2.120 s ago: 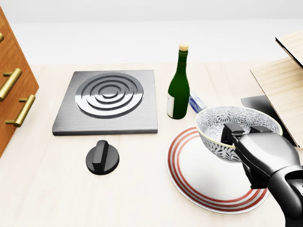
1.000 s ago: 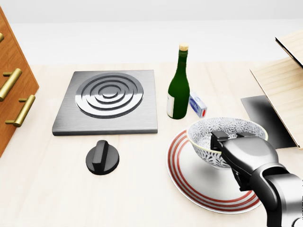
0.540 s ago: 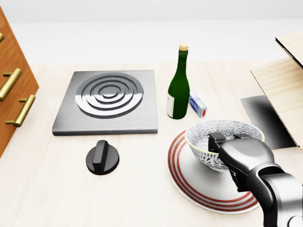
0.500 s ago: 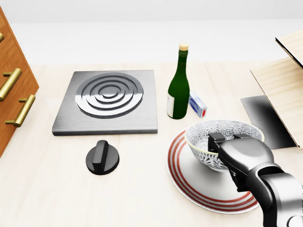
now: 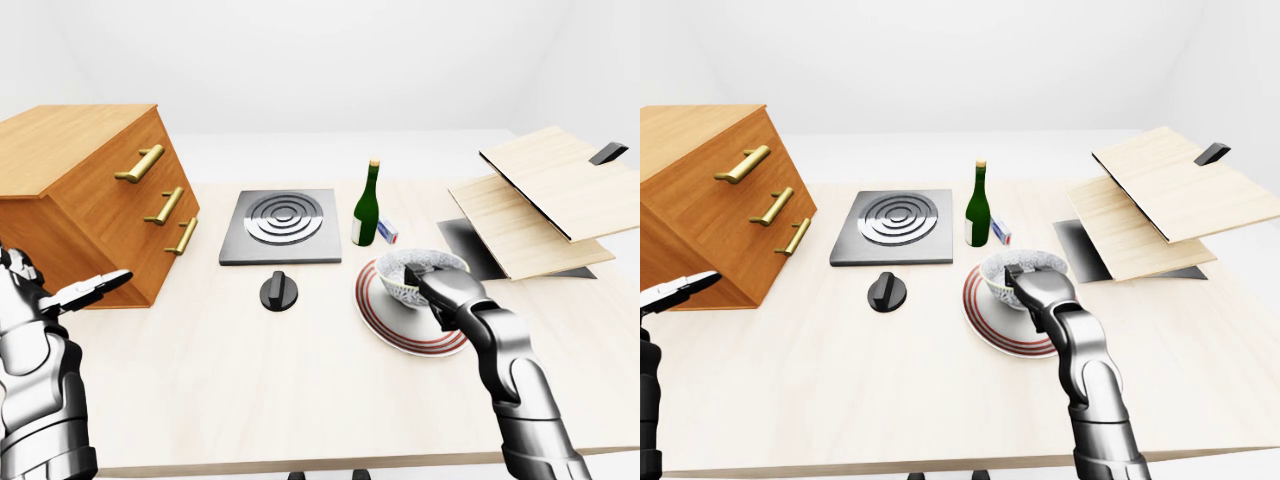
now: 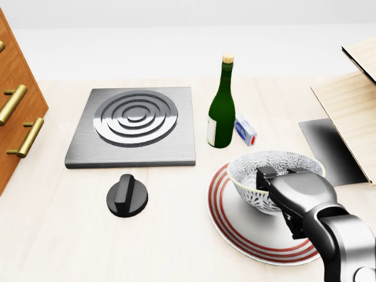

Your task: Pick up the akita bowl and put it on the plate.

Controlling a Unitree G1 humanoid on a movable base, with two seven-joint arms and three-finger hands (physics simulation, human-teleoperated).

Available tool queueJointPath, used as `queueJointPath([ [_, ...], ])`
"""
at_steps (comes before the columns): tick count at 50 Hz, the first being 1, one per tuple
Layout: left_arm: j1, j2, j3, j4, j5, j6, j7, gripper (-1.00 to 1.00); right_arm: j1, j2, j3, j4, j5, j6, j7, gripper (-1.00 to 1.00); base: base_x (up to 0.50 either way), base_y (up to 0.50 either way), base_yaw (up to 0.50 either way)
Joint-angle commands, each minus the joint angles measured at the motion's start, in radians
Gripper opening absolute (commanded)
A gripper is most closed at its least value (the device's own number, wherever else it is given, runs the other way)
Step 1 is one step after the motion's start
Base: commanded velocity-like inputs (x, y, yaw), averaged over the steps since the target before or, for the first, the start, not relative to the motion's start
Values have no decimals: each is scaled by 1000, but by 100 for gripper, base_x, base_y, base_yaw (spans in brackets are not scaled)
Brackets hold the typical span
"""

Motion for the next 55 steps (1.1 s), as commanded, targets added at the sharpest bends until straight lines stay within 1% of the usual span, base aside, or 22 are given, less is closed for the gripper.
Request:
queueJointPath([
  [1, -2, -1, 4, -10, 2, 0, -1, 100, -1, 3, 1, 9, -24, 0, 0, -100, 0, 0, 0],
  [13, 3, -3, 8, -20, 3, 0, -3, 100, 8, 2, 4, 21, -33, 0, 0, -100, 0, 0, 0],
  [20, 12, -2, 15, -58, 0, 0, -1, 100, 9, 6, 5, 19, -33, 0, 0, -100, 0, 0, 0],
  [23, 13, -3, 17, -65, 1, 3, -1, 100, 8, 7, 6, 18, -34, 0, 0, -100, 0, 0, 0],
  [29, 13, -4, 22, -82, 3, 20, -2, 100, 3, 4, 5, 23, -32, 0, 0, -100, 0, 0, 0],
  [32, 12, -5, 23, -82, 4, 21, -2, 100, 3, 4, 5, 23, -30, 0, 0, -100, 0, 0, 0],
  [33, 10, -6, 22, -76, 7, 15, -2, 100, 1, 3, 4, 21, -29, 0, 0, -100, 0, 0, 0],
  [40, 12, -7, 23, -88, 6, 27, 0, 100, -5, 1, 3, 25, -29, 0, 0, -100, 0, 0, 0],
  [47, 11, -8, 24, -84, 7, 24, -2, 100, -5, 0, 5, 22, -30, 0, 0, -100, 0, 0, 0],
  [50, 8, -9, 22, -71, 9, 11, -3, 100, -3, 2, 5, 17, -29, 0, 0, -100, 0, 0, 0],
  [52, 9, -8, 22, -68, 8, 8, -4, 100, 2, 3, 6, 16, -32, 0, 0, -100, 0, 0, 0],
  [55, 14, -7, 24, -83, 5, 19, -3, 100, 5, 6, 8, 12, -32, 0, 0, -100, 0, 0, 0],
])
